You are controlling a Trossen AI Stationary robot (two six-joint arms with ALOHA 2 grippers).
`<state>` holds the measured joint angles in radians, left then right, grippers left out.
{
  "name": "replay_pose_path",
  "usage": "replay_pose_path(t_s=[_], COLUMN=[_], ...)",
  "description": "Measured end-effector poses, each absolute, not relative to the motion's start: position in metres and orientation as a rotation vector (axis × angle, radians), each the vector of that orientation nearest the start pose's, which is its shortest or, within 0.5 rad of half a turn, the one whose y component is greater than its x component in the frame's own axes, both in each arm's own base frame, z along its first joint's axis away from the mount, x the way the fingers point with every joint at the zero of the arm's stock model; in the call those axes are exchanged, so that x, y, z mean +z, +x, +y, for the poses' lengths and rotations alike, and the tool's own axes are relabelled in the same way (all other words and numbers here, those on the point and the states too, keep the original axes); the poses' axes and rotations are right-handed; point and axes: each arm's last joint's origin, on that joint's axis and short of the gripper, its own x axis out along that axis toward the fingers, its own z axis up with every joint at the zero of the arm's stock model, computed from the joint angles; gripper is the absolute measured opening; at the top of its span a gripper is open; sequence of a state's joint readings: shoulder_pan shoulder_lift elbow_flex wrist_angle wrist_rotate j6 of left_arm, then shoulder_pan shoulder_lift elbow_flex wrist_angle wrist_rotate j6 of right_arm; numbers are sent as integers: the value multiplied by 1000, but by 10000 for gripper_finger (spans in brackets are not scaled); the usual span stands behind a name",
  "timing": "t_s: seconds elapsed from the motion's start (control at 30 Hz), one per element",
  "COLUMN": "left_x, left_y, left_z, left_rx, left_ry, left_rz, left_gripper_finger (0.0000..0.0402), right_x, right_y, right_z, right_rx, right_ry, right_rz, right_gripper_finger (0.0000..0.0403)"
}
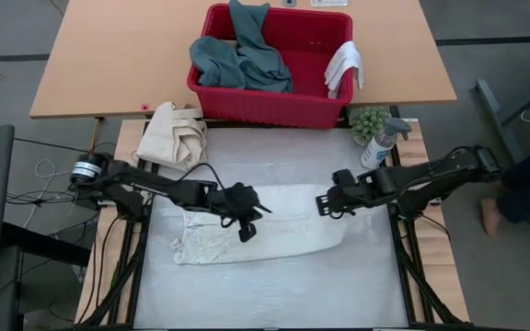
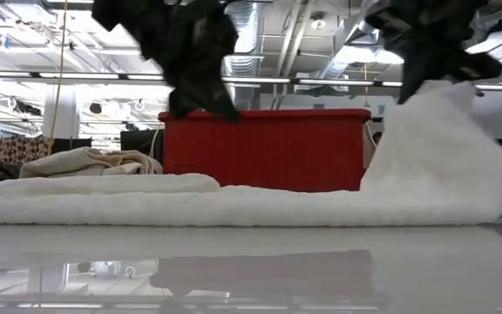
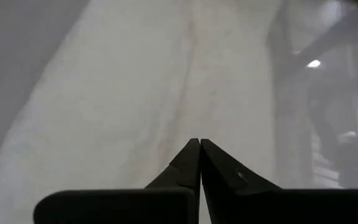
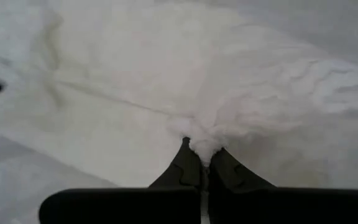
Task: Fold Laundry from Bin
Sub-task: Fold the white shirt
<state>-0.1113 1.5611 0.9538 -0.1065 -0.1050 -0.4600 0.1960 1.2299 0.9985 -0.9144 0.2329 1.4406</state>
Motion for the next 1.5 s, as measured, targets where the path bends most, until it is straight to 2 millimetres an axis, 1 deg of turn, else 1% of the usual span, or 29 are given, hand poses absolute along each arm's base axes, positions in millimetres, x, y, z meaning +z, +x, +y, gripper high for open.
replay_pose_path(t_s=[0.13,0.23,0.37,0.47,0.57,0.67,0.8,0.9,1.07,1.13,1.3,1.4,1.5], left_x=[210,205,209,205,207,206,210,212,212,213,214,214,214], left_y=[310,301,293,288,286,284,280,278,277,277,277,277,277], left_z=[-36,-39,-44,-46,-47,-50,-53,-55,-55,-55,-54,-54,-54], left_rx=[182,191,205,218,222,217,205,206,213,216,218,218,217], left_ry=[-404,-421,-429,-421,-420,-412,-409,-405,-399,-398,-396,-392,-391], left_rz=[690,709,679,692,694,712,714,711,712,706,700,703,704], left_gripper_finger=[0,0,0,0,0,0,0,0,0,0,0,0,0], right_x=[253,248,254,259,258,249,232,221,214,213,221,231,247], right_y=[249,271,302,328,351,371,390,400,411,413,414,417,421], right_z=[39,39,35,33,30,28,30,32,35,35,35,35,36], right_rx=[-738,-701,-645,-599,-566,-538,-505,-482,-449,-419,-395,-373,-340], right_ry=[1043,1043,1004,960,919,892,877,866,844,823,792,783,756], right_rz=[843,828,841,851,883,927,988,1021,1032,1043,1029,1000,978], right_gripper_finger=[23,23,23,23,23,23,23,23,25,48,152,208,240])
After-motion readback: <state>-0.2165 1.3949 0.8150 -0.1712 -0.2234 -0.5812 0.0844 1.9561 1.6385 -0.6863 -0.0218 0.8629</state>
